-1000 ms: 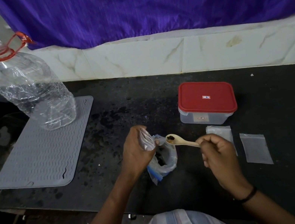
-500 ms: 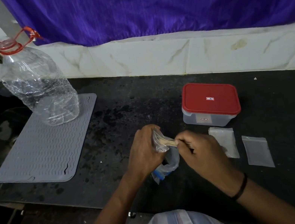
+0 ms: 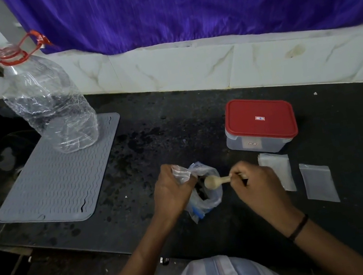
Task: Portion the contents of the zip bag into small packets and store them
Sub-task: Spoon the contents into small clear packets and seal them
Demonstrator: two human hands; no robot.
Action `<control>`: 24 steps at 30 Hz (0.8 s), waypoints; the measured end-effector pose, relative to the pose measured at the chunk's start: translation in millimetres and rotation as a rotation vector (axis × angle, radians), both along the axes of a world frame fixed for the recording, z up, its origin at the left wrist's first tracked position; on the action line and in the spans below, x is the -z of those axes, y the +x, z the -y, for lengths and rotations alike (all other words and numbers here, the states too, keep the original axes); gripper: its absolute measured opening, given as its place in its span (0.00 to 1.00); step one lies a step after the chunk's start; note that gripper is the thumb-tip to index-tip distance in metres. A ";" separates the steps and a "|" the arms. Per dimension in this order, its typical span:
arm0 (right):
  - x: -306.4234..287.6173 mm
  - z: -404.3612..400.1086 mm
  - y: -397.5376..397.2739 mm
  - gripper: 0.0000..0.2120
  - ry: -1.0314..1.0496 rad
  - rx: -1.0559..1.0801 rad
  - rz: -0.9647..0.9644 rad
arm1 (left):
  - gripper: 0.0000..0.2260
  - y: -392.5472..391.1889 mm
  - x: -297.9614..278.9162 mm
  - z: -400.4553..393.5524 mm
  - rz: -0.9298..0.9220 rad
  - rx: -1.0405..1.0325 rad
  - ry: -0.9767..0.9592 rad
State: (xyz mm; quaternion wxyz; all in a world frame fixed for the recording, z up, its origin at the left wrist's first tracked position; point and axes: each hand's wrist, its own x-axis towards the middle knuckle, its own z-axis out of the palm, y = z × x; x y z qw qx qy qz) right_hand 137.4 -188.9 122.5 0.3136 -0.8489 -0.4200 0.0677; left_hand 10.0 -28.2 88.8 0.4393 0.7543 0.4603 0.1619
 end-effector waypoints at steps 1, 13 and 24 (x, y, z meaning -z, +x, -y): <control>5.6 -1.2 -2.6 0.04 -0.069 -0.026 -0.017 | 0.18 -0.4 2.6 2.4 -0.035 -0.004 -0.018; 25.4 -23.3 -24.0 0.04 -0.306 -0.114 0.201 | 0.18 7.9 2.6 16.5 -0.047 -0.110 -0.348; 48.0 -8.7 -1.7 0.06 -0.201 0.029 -0.309 | 0.14 9.2 12.8 19.3 0.177 -0.191 -0.502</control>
